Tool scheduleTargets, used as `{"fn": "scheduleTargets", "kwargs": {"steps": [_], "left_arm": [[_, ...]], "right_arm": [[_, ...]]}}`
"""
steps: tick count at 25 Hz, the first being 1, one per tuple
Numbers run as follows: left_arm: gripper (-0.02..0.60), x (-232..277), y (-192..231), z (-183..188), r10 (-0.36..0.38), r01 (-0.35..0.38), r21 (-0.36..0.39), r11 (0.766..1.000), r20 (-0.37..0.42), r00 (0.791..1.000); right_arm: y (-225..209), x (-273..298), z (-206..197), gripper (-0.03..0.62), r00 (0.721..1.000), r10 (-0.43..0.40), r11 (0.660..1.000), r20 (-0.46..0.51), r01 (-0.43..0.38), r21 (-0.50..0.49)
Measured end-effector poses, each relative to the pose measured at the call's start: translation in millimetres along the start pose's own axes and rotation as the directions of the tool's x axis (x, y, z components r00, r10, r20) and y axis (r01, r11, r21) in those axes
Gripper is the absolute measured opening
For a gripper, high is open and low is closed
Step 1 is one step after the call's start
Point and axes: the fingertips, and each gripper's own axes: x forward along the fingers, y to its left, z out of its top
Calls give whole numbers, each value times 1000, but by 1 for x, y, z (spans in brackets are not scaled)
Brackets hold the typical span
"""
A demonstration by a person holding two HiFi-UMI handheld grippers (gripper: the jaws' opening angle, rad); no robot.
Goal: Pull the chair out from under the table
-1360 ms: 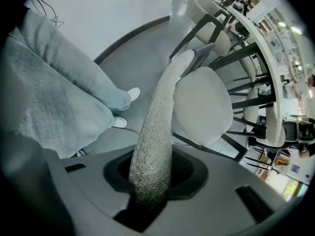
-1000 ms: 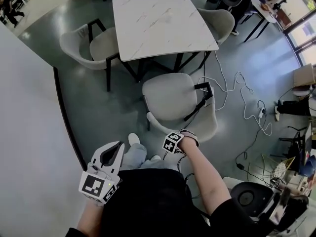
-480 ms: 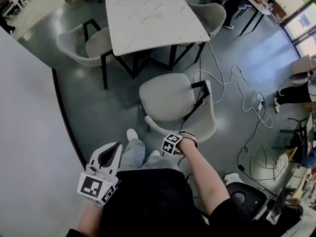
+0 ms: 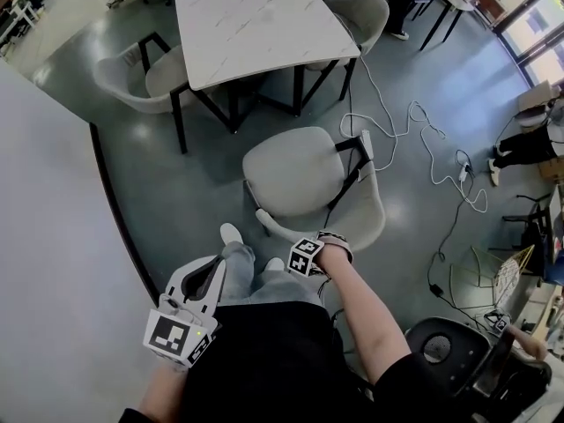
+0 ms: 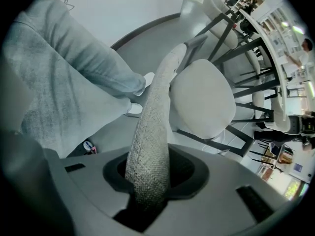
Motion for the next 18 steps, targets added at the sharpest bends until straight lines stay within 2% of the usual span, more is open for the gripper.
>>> {"fn": "scheduleTargets", "kwargs": {"steps": [5, 10, 18], "left_arm": [[-2, -8, -14, 0, -35, 35, 12, 999, -12, 999], [-2, -13, -9, 3, -92, 93, 37, 995, -28, 995], [-2, -17, -16, 3, -189, 193, 70, 979, -59, 980]], "right_arm": [[23, 0, -15, 112, 1000, 10, 1000, -4, -10, 6], [42, 2, -17, 113, 1000, 19, 1000, -10, -19, 20], [74, 5, -28, 115, 999, 48, 992, -13, -46, 115]]}}
